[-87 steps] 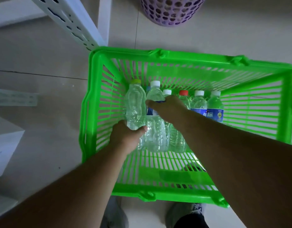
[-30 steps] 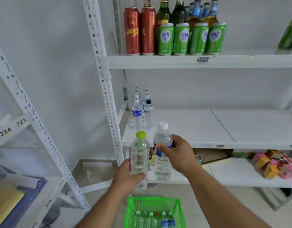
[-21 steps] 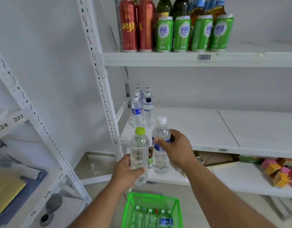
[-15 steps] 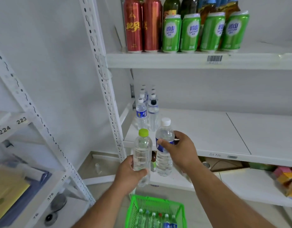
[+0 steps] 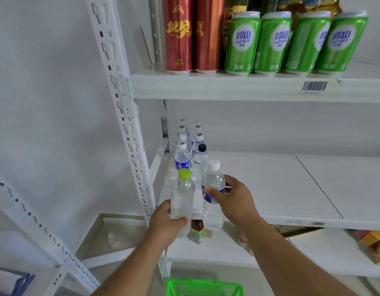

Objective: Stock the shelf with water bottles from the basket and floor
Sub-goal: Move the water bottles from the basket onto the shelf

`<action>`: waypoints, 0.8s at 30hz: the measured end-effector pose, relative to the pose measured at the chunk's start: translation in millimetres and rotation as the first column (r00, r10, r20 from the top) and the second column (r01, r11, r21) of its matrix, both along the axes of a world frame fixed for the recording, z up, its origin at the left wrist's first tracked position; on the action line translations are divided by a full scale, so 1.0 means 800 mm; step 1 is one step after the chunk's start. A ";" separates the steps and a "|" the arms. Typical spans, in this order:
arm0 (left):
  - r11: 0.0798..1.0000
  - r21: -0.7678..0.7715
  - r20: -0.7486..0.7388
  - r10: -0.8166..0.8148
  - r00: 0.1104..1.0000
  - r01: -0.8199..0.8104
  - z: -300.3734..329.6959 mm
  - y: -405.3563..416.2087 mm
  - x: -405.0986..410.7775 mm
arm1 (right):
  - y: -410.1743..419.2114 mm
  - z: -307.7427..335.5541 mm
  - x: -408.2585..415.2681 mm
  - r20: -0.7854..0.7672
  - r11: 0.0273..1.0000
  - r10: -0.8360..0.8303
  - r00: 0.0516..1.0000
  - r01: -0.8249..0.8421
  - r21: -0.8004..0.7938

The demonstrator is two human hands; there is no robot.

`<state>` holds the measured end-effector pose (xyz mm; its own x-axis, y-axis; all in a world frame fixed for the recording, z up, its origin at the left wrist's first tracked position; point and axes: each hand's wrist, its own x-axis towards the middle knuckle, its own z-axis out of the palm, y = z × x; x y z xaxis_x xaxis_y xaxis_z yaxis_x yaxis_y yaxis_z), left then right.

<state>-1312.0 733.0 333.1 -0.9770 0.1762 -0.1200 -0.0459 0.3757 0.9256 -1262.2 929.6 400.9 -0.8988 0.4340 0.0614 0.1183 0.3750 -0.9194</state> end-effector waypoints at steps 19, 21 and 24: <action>0.999 -0.030 0.036 0.016 0.999 -0.015 -0.044 0.039 -0.146 | 0.013 -0.049 -0.115 0.059 0.998 -0.059 0.997 0.060 -0.021; 0.999 -0.038 0.038 0.019 0.999 -0.017 -0.051 0.041 -0.157 | 0.014 -0.057 -0.124 0.056 0.998 -0.063 0.996 0.064 -0.022; 0.999 -0.038 0.043 0.024 0.999 -0.023 -0.055 0.046 -0.168 | 0.017 -0.061 -0.137 0.044 0.998 -0.055 0.997 0.056 -0.022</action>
